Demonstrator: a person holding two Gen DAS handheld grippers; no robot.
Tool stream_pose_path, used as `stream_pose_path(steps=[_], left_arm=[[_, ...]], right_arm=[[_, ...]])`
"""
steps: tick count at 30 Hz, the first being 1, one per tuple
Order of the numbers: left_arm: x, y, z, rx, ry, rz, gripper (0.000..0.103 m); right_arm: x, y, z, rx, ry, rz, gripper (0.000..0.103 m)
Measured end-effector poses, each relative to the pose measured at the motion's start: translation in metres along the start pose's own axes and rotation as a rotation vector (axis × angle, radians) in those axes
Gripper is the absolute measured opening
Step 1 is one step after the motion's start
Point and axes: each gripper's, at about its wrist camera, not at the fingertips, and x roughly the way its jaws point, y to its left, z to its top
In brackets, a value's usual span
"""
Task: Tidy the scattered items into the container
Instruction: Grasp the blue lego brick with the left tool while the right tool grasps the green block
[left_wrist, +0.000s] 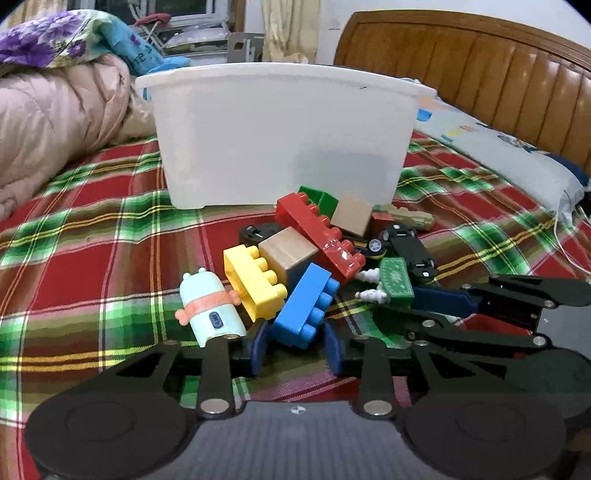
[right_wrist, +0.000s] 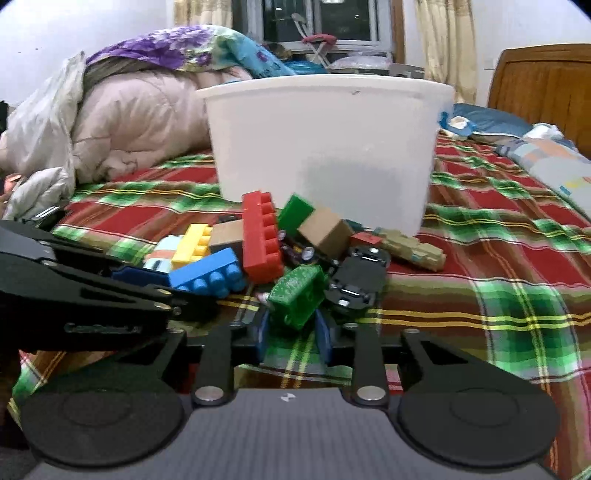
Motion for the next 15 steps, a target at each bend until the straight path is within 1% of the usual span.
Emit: stream_pose_path(steps=[2, 3, 4, 5, 7, 8, 9, 10, 15], left_arm=[[0.000, -0.001, 0.000, 0.020, -0.016, 0.005, 0.041], [0.000, -0.002, 0.002, 0.026, -0.018, 0.003, 0.039], [0.001, -0.002, 0.003, 0.018, -0.014, -0.010, 0.033], [0.003, -0.004, 0.004, 0.017, -0.002, -0.013, 0.031], [0.004, -0.011, 0.004, 0.046, 0.007, -0.002, 0.030], [0.003, -0.015, 0.003, 0.068, 0.005, 0.002, 0.030], [0.002, -0.017, 0.002, 0.080, 0.004, 0.001, 0.029], [0.000, -0.018, 0.001, 0.078, 0.002, -0.005, 0.029], [-0.014, -0.019, -0.004, 0.099, 0.007, -0.009, 0.029]], right_arm=[[-0.002, 0.000, 0.000, 0.006, -0.007, -0.003, 0.032], [-0.003, 0.000, 0.000, 0.003, -0.015, -0.009, 0.032], [-0.003, 0.000, 0.001, -0.002, -0.021, -0.018, 0.033], [-0.001, 0.001, 0.001, -0.014, -0.023, -0.024, 0.032], [0.004, 0.001, 0.003, -0.021, -0.004, -0.031, 0.028], [0.006, 0.000, 0.002, -0.022, 0.003, -0.033, 0.022], [0.006, -0.002, 0.001, -0.024, 0.002, -0.036, 0.021], [0.004, -0.003, 0.000, -0.025, -0.003, -0.037, 0.014], [-0.017, -0.012, -0.002, -0.017, -0.007, -0.033, 0.013]])
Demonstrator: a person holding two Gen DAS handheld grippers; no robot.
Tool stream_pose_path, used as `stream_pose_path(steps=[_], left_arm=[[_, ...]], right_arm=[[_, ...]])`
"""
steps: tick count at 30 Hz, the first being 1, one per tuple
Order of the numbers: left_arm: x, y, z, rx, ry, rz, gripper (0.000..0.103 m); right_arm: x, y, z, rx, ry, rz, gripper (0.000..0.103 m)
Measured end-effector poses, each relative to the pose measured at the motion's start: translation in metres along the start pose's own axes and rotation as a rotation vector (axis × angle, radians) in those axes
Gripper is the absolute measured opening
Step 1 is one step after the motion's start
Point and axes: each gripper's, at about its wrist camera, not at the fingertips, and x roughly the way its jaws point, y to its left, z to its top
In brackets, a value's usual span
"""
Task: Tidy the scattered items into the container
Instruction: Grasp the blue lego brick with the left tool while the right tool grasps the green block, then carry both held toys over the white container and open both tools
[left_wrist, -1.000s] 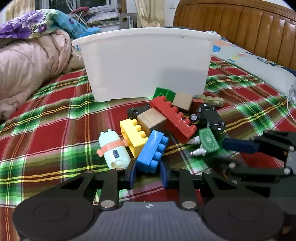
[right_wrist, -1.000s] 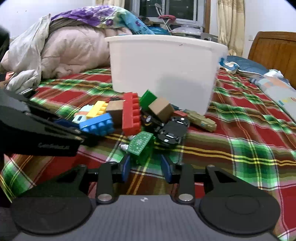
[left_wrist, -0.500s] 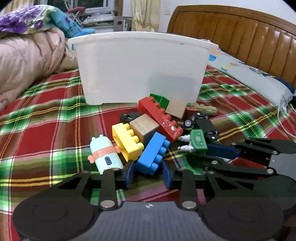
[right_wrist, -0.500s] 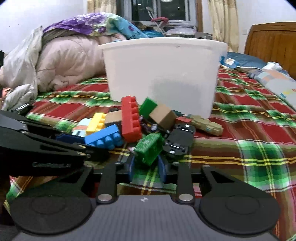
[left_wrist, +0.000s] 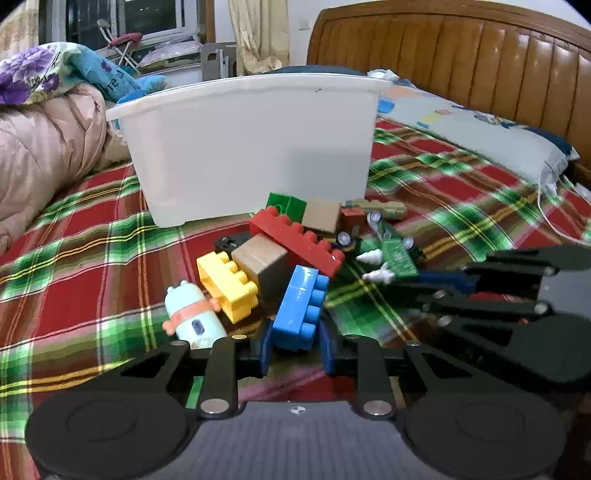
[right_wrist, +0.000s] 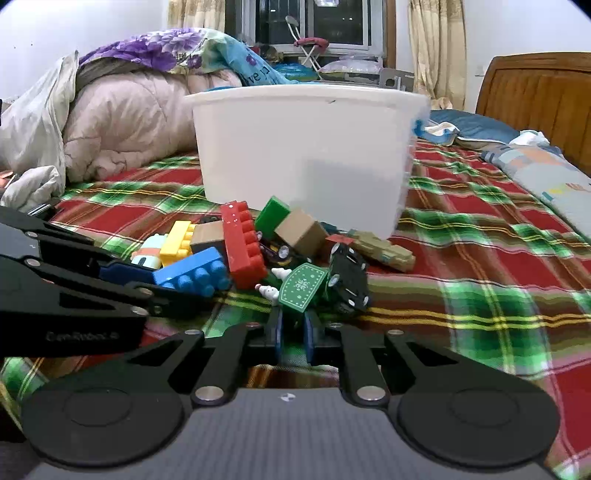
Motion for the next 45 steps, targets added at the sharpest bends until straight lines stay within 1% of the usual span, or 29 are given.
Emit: stream_pose_path(steps=[4, 6, 7, 8, 9, 10, 11, 13, 14, 15, 17, 18, 19, 20, 22, 25, 27, 28, 30, 33, 37, 40, 44, 45], left_arm=[[-0.005, -0.005, -0.014, 0.001, 0.042, 0.007, 0.029], [-0.005, -0.009, -0.021, 0.005, 0.046, 0.001, 0.030], [-0.005, -0.011, -0.022, 0.006, 0.042, 0.008, 0.031], [-0.005, -0.012, -0.022, 0.005, 0.044, 0.010, 0.034], [-0.005, -0.014, -0.020, 0.004, 0.041, 0.013, 0.039], [-0.005, -0.015, -0.018, 0.007, 0.039, 0.018, 0.047], [-0.004, -0.017, -0.016, 0.016, 0.035, 0.034, 0.050], [-0.002, -0.021, -0.014, 0.032, 0.024, 0.084, 0.051], [-0.001, -0.021, -0.013, 0.025, 0.024, 0.097, 0.051], [-0.001, -0.018, -0.013, 0.000, 0.020, 0.083, 0.051], [-0.001, -0.010, -0.014, -0.057, 0.012, 0.031, 0.049], [0.001, -0.010, -0.015, -0.058, 0.015, 0.032, 0.043], [0.002, -0.011, -0.015, -0.047, 0.018, 0.040, 0.032], [0.003, -0.012, -0.015, -0.038, 0.019, 0.042, 0.028], [0.002, -0.011, -0.013, -0.046, 0.013, 0.034, 0.027], [-0.004, -0.011, -0.013, -0.032, 0.000, 0.012, 0.027], [-0.008, -0.010, -0.012, -0.025, -0.007, 0.010, 0.027], [-0.010, -0.009, -0.010, -0.028, -0.009, 0.010, 0.027], [-0.014, -0.007, -0.003, -0.034, -0.020, 0.013, 0.027], [-0.021, -0.002, 0.017, -0.045, -0.045, 0.012, 0.027], [-0.030, 0.002, 0.052, -0.029, -0.092, 0.015, 0.027], [-0.038, 0.006, 0.083, -0.023, -0.141, 0.020, 0.027], [-0.043, 0.015, 0.131, -0.029, -0.214, 0.036, 0.027], [-0.040, 0.017, 0.141, -0.028, -0.217, 0.043, 0.027]], right_arm=[[-0.010, -0.006, -0.009, 0.001, 0.054, 0.039, 0.014], [-0.013, -0.006, -0.015, -0.010, 0.065, 0.045, 0.014], [-0.014, -0.006, -0.016, -0.011, 0.066, 0.037, 0.020], [-0.016, -0.007, -0.017, -0.004, 0.065, 0.026, 0.033], [-0.018, -0.007, -0.016, 0.007, 0.057, 0.018, 0.040], [-0.019, -0.007, -0.014, 0.013, 0.049, 0.014, 0.048], [-0.019, -0.004, -0.012, 0.007, 0.039, 0.014, 0.048], [-0.018, 0.001, -0.010, -0.005, 0.029, 0.006, 0.047], [-0.015, 0.003, -0.009, -0.003, 0.024, -0.007, 0.047], [-0.013, 0.003, -0.008, 0.008, 0.017, -0.016, 0.047], [-0.007, 0.003, -0.007, 0.014, 0.014, -0.015, 0.038], [-0.004, 0.004, -0.007, 0.003, 0.017, -0.015, 0.035], [-0.002, 0.007, -0.008, -0.014, 0.022, -0.028, 0.035], [-0.002, 0.008, -0.009, -0.029, 0.020, -0.041, 0.035], [-0.005, 0.009, -0.010, -0.039, 0.023, -0.055, 0.035], [-0.012, 0.003, -0.011, -0.020, 0.028, -0.046, 0.035], [-0.017, 0.000, -0.011, -0.009, 0.020, -0.040, 0.034], [-0.019, -0.002, -0.011, -0.008, 0.013, -0.040, 0.030], [-0.021, -0.005, -0.008, -0.004, 0.008, -0.037, 0.031], [-0.024, -0.004, 0.001, -0.007, -0.019, -0.034, 0.031], [-0.027, -0.002, 0.020, -0.019, -0.060, -0.020, 0.030], [-0.027, -0.002, 0.046, -0.028, -0.103, -0.019, 0.030], [-0.030, -0.004, 0.091, -0.041, -0.200, -0.031, 0.030], [-0.031, -0.005, 0.105, -0.041, -0.226, -0.036, 0.030]])
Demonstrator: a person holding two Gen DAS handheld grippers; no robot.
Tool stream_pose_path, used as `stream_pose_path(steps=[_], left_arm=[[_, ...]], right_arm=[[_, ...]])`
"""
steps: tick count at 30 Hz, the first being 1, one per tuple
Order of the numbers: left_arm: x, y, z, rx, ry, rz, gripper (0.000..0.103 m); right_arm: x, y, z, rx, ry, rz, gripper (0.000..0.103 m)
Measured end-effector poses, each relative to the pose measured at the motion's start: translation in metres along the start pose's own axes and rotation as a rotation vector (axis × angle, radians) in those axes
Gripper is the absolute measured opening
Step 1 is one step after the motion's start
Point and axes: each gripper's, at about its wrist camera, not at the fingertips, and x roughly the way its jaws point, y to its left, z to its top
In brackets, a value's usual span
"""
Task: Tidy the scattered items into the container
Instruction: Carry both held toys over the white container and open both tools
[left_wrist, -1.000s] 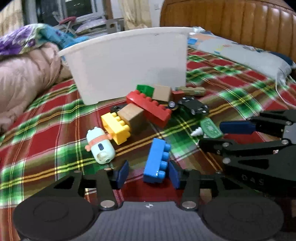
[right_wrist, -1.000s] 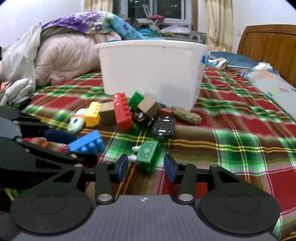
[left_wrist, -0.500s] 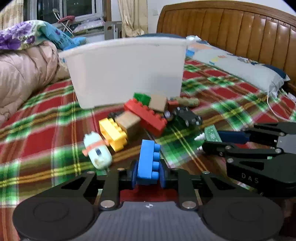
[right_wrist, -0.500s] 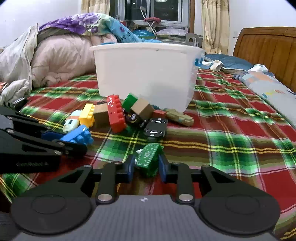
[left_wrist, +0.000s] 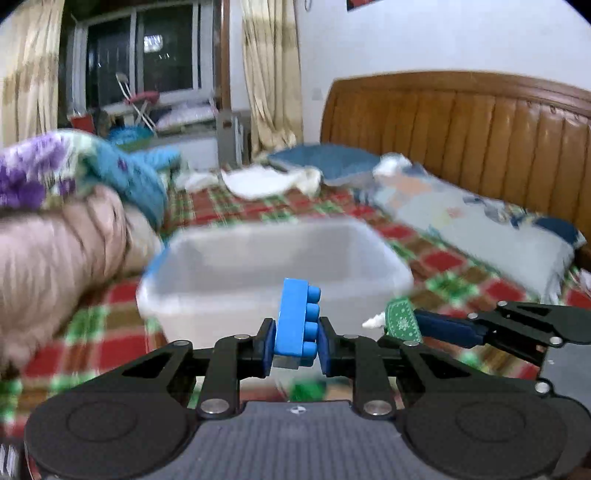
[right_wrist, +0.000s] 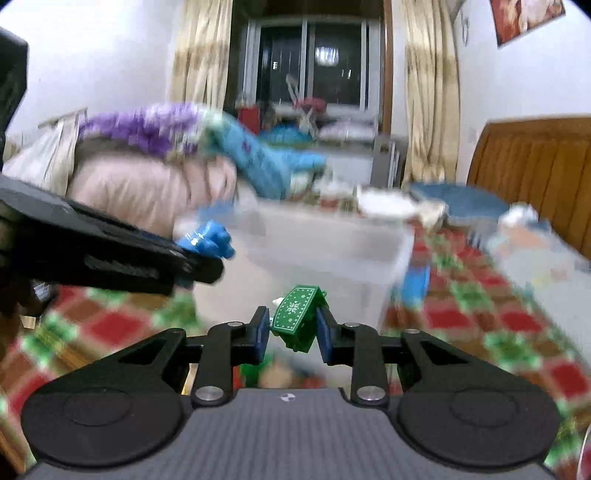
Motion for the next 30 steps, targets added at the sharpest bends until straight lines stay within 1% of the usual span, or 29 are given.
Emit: stream_pose_path(steps=[3, 5, 8, 9, 11, 12, 13, 14, 17, 20, 21, 24, 27, 29, 30], left_arm=[[0.024, 0.009, 0.027, -0.023, 0.000, 0.019, 0.027], [0.042, 0.018, 0.038, -0.062, 0.016, 0.030, 0.027], [0.060, 0.023, 0.044, -0.051, 0.029, 0.070, 0.027], [0.061, 0.023, 0.045, -0.050, 0.037, 0.077, 0.028], [0.063, 0.024, 0.043, -0.056, 0.055, 0.077, 0.033], [0.060, 0.025, 0.040, -0.055, 0.049, 0.077, 0.037], [0.059, 0.028, 0.037, -0.056, 0.045, 0.074, 0.040], [0.056, 0.029, 0.034, -0.057, 0.045, 0.071, 0.040], [0.044, 0.029, 0.025, -0.056, 0.036, 0.052, 0.041], [0.025, 0.021, 0.008, -0.024, 0.035, 0.039, 0.053], [0.020, 0.019, 0.000, -0.012, 0.039, 0.030, 0.058], [0.009, 0.013, -0.024, 0.008, 0.063, 0.001, 0.059], [0.005, 0.006, -0.048, 0.038, 0.096, -0.005, 0.059], [0.003, 0.002, -0.064, 0.045, 0.116, -0.007, 0.059], [0.001, 0.001, -0.072, 0.045, 0.125, -0.011, 0.059]], right_arm=[[0.017, -0.006, 0.032, 0.007, -0.037, -0.017, 0.031], [0.036, -0.009, 0.044, 0.007, -0.026, -0.031, 0.031], [0.063, -0.015, 0.051, 0.026, 0.014, -0.045, 0.031], [0.071, -0.017, 0.052, 0.029, 0.031, -0.049, 0.031], [0.079, -0.022, 0.051, 0.041, 0.048, -0.061, 0.036], [0.078, -0.024, 0.049, 0.043, 0.047, -0.066, 0.038], [0.076, -0.025, 0.047, 0.043, 0.039, -0.068, 0.043], [0.072, -0.026, 0.044, 0.040, 0.033, -0.069, 0.046], [0.058, -0.025, 0.038, 0.020, 0.020, -0.062, 0.046], [0.041, -0.021, 0.030, -0.009, 0.010, -0.046, 0.046], [0.036, -0.019, 0.026, -0.015, 0.014, -0.036, 0.046], [0.024, -0.015, 0.012, -0.021, 0.041, -0.009, 0.046], [0.016, -0.011, -0.006, -0.018, 0.072, 0.010, 0.047], [0.013, -0.007, -0.019, -0.018, 0.096, 0.018, 0.051], [0.012, -0.004, -0.027, -0.017, 0.110, 0.023, 0.051]])
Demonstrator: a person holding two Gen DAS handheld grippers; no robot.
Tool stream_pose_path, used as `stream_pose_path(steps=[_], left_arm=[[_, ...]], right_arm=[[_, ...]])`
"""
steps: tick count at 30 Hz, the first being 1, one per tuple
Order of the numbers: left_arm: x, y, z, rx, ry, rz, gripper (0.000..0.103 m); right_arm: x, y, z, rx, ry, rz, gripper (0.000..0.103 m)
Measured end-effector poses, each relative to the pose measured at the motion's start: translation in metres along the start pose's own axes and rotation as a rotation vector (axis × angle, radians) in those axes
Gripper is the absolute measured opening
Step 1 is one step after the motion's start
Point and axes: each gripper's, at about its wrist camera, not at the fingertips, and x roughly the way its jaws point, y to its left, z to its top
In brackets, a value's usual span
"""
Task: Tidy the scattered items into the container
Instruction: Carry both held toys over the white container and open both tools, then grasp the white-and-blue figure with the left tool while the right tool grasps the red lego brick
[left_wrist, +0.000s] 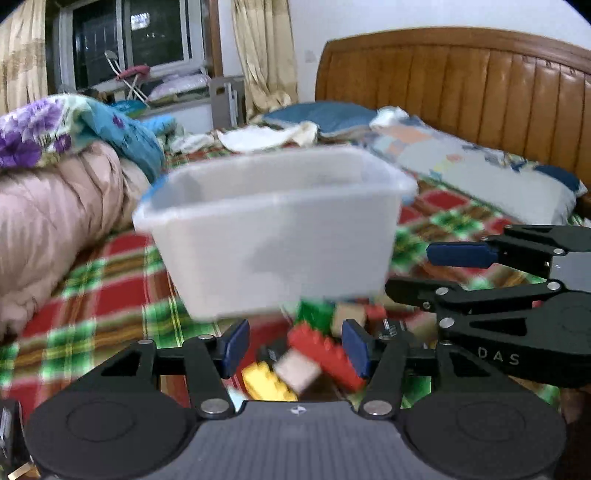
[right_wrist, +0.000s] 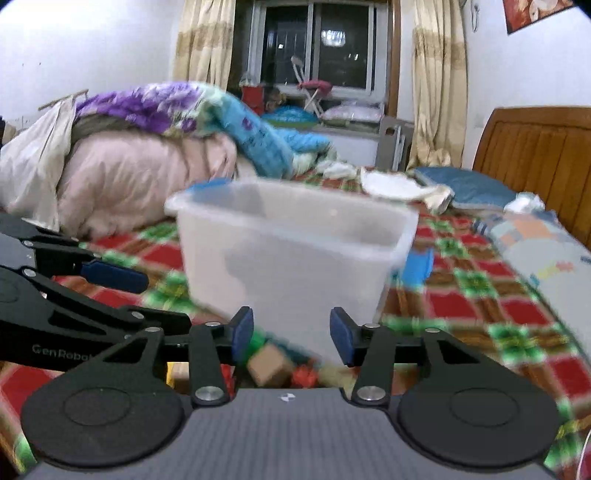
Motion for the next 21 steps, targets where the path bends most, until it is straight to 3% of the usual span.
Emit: stream_pose_path(steps=[5, 9, 14, 18, 21], left_arm=[[-0.003, -0.006, -0.042, -0.017, 0.032, 0.019, 0.061], [-0.001, 0.002, -0.065, -0.116, 0.079, 0.025, 0.061], [0.001, 0.012, -0.079, -0.174, 0.088, 0.059, 0.061], [0.002, 0.017, -0.082, -0.190, 0.085, 0.063, 0.061], [0.004, 0.019, -0.082, -0.196, 0.080, 0.062, 0.061]], right_arm=[[-0.005, 0.009, -0.034, 0.009, 0.020, 0.041, 0.050], [-0.001, 0.019, -0.048, -0.025, 0.037, 0.099, 0.048], [0.007, 0.036, -0.050, -0.079, 0.044, 0.143, 0.040], [0.021, 0.044, -0.049, -0.097, 0.058, 0.136, 0.038], [0.033, 0.046, -0.051, -0.097, 0.088, 0.109, 0.030]])
